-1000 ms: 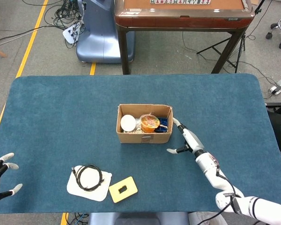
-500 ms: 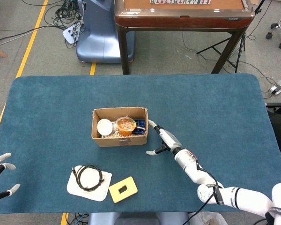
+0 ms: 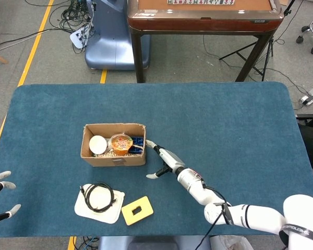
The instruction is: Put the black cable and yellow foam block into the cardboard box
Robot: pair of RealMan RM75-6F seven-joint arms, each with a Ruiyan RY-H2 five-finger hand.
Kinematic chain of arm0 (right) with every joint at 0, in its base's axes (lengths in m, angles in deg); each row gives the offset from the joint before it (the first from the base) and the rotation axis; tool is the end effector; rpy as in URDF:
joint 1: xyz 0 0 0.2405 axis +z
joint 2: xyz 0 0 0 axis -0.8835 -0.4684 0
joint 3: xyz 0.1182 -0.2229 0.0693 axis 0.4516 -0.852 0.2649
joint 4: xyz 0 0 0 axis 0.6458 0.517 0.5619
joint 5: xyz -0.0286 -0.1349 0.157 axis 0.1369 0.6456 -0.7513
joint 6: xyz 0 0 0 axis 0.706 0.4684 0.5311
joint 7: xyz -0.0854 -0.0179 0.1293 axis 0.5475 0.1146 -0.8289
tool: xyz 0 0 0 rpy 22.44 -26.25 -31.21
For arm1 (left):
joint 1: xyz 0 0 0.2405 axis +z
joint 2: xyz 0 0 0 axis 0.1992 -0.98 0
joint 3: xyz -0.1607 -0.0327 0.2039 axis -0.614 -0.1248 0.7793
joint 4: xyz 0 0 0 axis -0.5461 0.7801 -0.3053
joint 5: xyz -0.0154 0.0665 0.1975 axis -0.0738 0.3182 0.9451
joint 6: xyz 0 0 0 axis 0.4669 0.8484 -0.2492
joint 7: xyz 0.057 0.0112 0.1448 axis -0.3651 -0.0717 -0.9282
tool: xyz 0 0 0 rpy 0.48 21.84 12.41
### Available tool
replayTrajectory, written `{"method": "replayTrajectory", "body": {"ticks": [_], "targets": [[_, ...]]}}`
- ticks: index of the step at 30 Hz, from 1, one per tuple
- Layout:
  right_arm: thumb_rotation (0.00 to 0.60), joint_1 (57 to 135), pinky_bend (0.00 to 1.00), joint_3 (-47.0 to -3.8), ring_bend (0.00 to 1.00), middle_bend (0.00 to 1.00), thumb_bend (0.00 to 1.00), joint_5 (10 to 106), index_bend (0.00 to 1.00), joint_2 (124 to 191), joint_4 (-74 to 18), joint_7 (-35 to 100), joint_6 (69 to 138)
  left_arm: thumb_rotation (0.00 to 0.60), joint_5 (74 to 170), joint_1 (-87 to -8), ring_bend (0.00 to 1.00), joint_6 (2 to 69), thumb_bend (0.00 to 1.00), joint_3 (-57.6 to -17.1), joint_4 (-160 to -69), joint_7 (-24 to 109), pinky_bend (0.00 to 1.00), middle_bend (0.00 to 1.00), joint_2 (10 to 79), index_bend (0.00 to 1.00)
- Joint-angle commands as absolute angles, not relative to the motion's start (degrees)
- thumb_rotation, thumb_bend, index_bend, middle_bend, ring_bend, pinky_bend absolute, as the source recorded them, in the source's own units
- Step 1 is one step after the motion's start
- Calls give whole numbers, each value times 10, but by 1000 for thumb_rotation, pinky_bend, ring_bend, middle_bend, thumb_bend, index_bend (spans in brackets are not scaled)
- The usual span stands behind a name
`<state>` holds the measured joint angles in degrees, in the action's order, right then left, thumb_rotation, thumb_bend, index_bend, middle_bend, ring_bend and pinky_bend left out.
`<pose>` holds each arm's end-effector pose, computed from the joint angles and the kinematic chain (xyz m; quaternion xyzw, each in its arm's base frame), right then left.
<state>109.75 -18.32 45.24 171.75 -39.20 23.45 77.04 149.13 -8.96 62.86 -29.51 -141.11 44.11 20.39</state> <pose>-0.0842 -0.3404 -0.0909 0.5861 -0.6900 0.3947 0.1566 -0.3114 0.1434 0.1884 -0.5555 -0.4074 -0.3928 0.6093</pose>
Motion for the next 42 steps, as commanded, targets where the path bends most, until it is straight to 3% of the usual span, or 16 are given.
{"method": "replayTrajectory", "body": {"ticks": [1, 5, 12, 21, 28, 34, 42], "targets": [[600, 1107, 0, -178, 0, 0, 0, 446, 6, 1728, -384, 237, 767, 600, 1492, -89, 364, 630, 72, -296, -1410, 442, 613, 234, 205, 445], [600, 1118, 0, -176, 0, 0, 0, 447, 6, 1737, -378, 245, 768, 600, 1489, -89, 364, 628, 72, -296, -1410, 441, 614, 234, 205, 445], [600, 1092, 0, -193, 0, 25, 0, 489, 6, 1707, -410, 275, 834, 600, 1492, -87, 364, 631, 73, -295, -1411, 434, 614, 234, 206, 438], [600, 1005, 0, -224, 0, 49, 0, 606, 6, 1567, -523, 252, 919, 600, 1523, -95, 364, 631, 72, -292, -1401, 422, 614, 218, 224, 427], [600, 927, 0, -285, 0, 54, 0, 737, 6, 1453, -548, 243, 1009, 600, 1544, -113, 349, 605, 72, -284, -1390, 392, 610, 192, 249, 427], [600, 863, 0, -330, 0, 57, 0, 822, 14, 1387, -543, 181, 1090, 600, 1547, -133, 226, 568, 72, -280, -1404, 355, 502, 146, 257, 432], [600, 798, 0, -365, 0, 79, 0, 900, 45, 1353, -496, 90, 1200, 600, 1561, -166, 85, 514, 72, -270, -1447, 324, 338, 72, 261, 453]]}}
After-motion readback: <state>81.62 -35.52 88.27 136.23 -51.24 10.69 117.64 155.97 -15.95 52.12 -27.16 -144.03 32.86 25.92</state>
